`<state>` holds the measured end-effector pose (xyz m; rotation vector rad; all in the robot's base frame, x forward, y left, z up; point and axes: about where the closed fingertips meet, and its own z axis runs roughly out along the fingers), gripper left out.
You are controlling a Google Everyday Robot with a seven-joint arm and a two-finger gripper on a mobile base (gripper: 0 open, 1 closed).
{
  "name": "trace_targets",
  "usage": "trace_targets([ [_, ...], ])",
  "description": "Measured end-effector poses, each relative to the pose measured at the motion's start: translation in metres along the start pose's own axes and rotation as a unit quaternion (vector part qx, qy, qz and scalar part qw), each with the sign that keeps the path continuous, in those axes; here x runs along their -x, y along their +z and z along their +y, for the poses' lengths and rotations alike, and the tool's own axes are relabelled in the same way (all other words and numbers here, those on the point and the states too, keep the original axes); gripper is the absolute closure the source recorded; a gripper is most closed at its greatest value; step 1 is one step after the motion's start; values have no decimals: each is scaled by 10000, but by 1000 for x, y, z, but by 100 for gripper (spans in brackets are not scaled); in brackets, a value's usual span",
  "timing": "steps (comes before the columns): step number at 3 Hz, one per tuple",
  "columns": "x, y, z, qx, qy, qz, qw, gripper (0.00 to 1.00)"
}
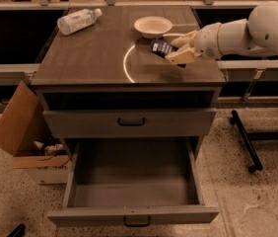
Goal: Pick rxbar blueberry from middle drawer and place on counter
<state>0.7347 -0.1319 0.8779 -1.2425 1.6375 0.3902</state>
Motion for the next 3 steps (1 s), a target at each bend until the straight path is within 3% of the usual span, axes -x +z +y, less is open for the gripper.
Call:
trace_targets([
  [1, -5, 10, -9, -27, 156, 90, 9998, 35],
  [2, -6, 22, -16, -23, 265, 106, 9996, 5],
  [3, -6, 25, -18, -28, 313, 96, 9995, 0],
])
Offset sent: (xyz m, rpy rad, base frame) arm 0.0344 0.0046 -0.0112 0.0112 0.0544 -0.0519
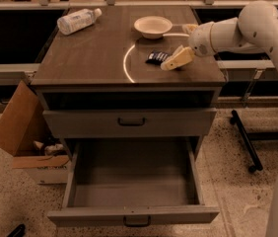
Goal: Pick rxbar blueberry from middle drawer and place on counter
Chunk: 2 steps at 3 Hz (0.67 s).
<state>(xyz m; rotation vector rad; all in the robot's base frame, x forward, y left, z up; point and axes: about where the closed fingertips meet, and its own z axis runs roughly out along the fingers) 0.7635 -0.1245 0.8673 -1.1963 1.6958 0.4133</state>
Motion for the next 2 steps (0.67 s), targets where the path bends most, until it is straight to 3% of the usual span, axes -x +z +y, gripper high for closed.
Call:
trace_targets([
  [1, 0, 0, 0, -2, 1, -2, 10000, 0],
  [2, 33, -44, -14, -420, -301, -341, 9981, 0],
])
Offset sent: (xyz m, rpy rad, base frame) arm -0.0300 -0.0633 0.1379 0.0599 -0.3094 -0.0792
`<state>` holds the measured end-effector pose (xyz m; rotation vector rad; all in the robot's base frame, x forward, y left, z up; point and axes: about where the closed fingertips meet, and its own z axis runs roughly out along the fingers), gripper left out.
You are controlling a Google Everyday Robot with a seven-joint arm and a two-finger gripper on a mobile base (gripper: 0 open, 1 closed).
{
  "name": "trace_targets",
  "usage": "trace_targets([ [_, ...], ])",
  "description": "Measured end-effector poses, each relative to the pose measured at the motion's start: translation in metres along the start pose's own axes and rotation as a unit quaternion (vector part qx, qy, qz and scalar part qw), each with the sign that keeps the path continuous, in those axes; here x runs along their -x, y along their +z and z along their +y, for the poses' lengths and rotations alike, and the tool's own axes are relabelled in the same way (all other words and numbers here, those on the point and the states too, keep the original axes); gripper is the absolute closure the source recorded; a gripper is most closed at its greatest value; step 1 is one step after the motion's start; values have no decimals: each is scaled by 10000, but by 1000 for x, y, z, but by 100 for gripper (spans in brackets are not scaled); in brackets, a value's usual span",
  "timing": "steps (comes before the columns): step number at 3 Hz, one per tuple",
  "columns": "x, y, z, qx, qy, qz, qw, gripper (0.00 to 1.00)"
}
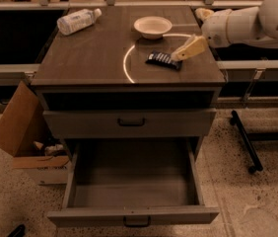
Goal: Pick rxbar blueberry from middle drawer and place on counter
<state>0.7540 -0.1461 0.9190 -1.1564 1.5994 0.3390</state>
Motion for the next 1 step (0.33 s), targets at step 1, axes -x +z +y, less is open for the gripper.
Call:
trace_targets([
  [1, 1, -4, -1, -31, -33, -16, 10000, 0],
])
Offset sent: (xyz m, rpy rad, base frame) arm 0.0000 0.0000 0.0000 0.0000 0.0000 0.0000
